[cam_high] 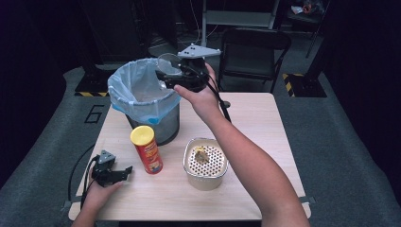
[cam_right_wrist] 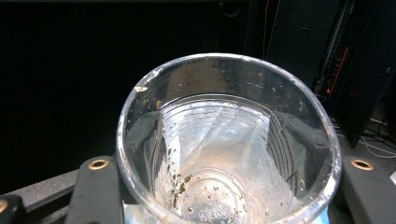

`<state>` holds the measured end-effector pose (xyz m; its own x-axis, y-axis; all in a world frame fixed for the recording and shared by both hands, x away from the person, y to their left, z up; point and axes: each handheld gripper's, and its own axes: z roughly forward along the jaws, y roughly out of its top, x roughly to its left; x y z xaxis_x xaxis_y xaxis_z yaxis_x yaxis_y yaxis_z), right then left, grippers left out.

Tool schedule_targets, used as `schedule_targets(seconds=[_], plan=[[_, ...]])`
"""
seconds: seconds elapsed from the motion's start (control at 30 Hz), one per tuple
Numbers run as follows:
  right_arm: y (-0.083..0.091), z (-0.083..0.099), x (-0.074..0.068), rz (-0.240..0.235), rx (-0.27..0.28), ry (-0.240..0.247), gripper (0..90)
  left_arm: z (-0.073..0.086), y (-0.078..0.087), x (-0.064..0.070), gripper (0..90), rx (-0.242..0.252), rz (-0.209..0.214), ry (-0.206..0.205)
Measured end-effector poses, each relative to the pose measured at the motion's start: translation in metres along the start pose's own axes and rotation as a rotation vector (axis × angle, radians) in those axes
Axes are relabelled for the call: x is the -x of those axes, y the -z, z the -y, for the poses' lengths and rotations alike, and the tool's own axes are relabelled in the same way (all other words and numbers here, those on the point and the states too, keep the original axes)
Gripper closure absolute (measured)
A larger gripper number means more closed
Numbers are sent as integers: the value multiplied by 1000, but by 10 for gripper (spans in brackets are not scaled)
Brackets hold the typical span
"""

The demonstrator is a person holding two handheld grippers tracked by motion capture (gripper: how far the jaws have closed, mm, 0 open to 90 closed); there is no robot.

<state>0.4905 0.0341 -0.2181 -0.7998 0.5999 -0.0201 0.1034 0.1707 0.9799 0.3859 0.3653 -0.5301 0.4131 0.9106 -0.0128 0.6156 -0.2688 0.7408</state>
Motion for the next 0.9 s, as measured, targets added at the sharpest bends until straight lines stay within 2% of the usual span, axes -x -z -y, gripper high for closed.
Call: schedule_targets(seconds=[0.03, 0.07, 0.17, 0.3, 0.37, 0.67, 0.87, 0.9], plan=[[-10, -1, -1, 7, -13, -1, 359, 0, 0, 0, 122, -1, 2, -7], [-10, -1, -1, 7, -13, -1, 359, 0, 0, 0, 122, -1, 2, -7], [-30, -1, -1, 17, -33, -13, 356, 0, 0, 1, 122, 0, 5, -4], [-41, 0, -2, 21, -42, -15, 354, 0, 0, 1, 123, -3, 6, -2], [-49, 2, -4, 22, -58, -33, 356, 1, 1, 1, 123, -4, 7, -1], [-59, 6, -5, 8, -88, -22, 363, 0, 0, 1, 123, 1, 3, -5], [-65, 9, -2, 23, -102, -46, 357, 1, 1, 2, 125, -4, 0, 8], [-69, 11, -1, 16, -115, -61, 326, 1, 1, 2, 125, -1, -4, 12]])
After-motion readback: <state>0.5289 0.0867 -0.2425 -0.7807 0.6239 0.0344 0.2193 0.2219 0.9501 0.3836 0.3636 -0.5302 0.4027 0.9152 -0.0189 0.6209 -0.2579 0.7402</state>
